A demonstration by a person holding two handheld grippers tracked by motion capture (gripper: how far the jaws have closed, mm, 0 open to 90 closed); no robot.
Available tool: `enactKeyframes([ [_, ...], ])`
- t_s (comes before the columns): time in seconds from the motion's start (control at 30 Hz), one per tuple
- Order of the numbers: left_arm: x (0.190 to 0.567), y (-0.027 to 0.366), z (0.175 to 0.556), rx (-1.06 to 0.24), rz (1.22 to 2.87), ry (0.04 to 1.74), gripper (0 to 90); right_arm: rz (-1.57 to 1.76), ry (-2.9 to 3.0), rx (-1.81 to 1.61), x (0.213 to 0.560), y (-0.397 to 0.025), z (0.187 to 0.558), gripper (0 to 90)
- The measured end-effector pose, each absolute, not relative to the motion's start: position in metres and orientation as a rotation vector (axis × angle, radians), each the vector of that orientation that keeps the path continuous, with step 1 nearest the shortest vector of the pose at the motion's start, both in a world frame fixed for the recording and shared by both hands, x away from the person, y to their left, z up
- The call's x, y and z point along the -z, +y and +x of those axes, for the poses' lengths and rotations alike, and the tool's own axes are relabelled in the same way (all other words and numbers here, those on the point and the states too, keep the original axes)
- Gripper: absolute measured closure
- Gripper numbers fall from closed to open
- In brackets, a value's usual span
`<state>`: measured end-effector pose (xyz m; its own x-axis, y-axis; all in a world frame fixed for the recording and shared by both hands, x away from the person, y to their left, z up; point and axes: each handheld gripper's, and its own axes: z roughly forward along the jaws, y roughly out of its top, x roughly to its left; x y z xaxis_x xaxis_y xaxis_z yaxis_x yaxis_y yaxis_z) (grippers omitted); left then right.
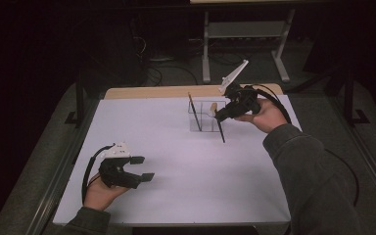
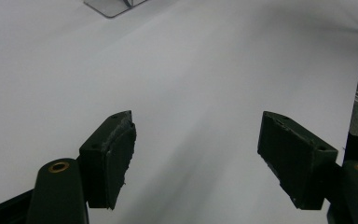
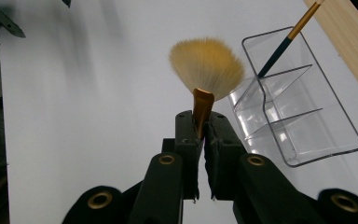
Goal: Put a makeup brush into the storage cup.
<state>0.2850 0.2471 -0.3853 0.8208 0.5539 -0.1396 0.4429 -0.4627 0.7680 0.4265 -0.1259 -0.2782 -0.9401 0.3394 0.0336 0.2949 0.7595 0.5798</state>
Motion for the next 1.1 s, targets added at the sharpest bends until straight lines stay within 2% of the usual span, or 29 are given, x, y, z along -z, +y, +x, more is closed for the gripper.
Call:
enactKeyframes([
  [1.1, 0.383, 0.256, 0.285, -0.182, 2.110, 0.735, 25.2, 0.540, 2.831, -0.896, 0.251, -0.107, 0.461, 83.2],
])
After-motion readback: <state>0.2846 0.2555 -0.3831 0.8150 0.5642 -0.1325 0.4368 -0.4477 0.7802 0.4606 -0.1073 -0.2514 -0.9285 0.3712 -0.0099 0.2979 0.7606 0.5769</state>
